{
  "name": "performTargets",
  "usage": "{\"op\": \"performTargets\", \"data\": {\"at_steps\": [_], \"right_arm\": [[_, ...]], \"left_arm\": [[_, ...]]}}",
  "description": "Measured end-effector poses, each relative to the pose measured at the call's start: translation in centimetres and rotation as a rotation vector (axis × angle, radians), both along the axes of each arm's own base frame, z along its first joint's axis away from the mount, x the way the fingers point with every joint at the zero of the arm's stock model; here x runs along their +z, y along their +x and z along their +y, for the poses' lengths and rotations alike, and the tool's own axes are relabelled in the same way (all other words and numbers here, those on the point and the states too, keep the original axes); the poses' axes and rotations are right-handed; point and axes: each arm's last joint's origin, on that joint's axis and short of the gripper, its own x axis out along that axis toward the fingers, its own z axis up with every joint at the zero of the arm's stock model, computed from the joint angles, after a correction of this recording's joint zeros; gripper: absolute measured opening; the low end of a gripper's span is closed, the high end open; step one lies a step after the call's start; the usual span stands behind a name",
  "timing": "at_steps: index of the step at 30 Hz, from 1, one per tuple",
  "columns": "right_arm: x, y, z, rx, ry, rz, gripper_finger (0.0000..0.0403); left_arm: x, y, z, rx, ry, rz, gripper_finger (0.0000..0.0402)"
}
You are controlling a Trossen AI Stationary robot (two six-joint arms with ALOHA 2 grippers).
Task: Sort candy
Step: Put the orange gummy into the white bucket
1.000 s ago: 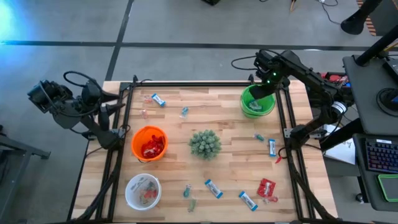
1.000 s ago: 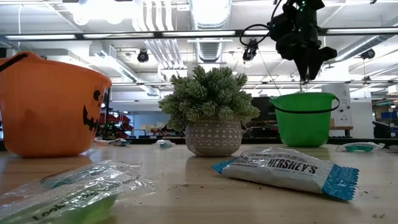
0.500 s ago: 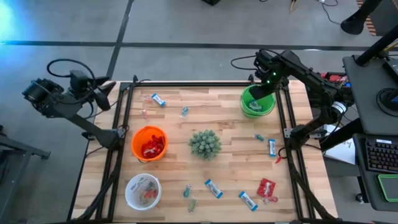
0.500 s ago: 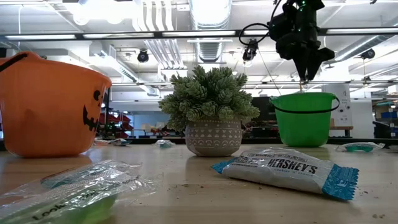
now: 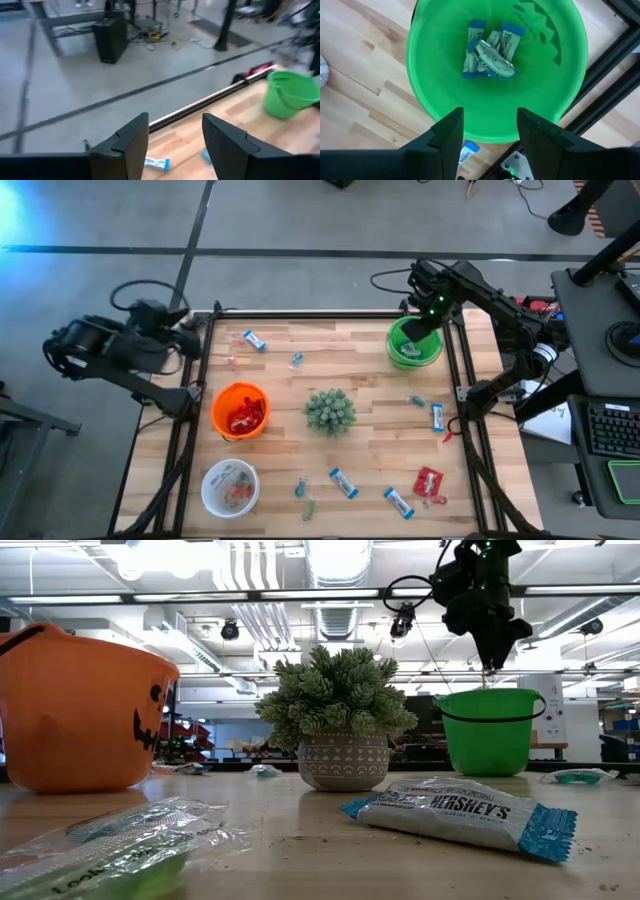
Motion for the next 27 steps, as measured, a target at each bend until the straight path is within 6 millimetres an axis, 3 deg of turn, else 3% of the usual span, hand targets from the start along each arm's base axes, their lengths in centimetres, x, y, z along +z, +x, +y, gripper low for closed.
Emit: {"op": "performTargets", "data": {"at_steps": [6, 12, 19, 27], "right_arm": [[0.0, 0.1, -0.1, 0.069, -0.025, -0.014, 0.0173], [0.1, 0.4, -0.4, 0.149, -0.067, -0.038, 0.0173], [0.1, 0.4, -0.4, 0.185, -0.075, -0.039, 0.0173], [0.1, 0.4, -0.5, 0.219, -0.080, -0.039, 0.0173]], "left_arm": [[-0.4, 3.5, 0.6, 0.160, -0.045, -0.025, 0.0168], [-0.2, 6.4, 3.1, 0.250, -0.059, 0.054, 0.0168], [-0.3, 6.0, 6.8, 0.445, -0.072, 0.132, 0.0168], [-1.0, 6.0, 10.7, 0.272, -0.272, 0.234, 0.0168]]}}
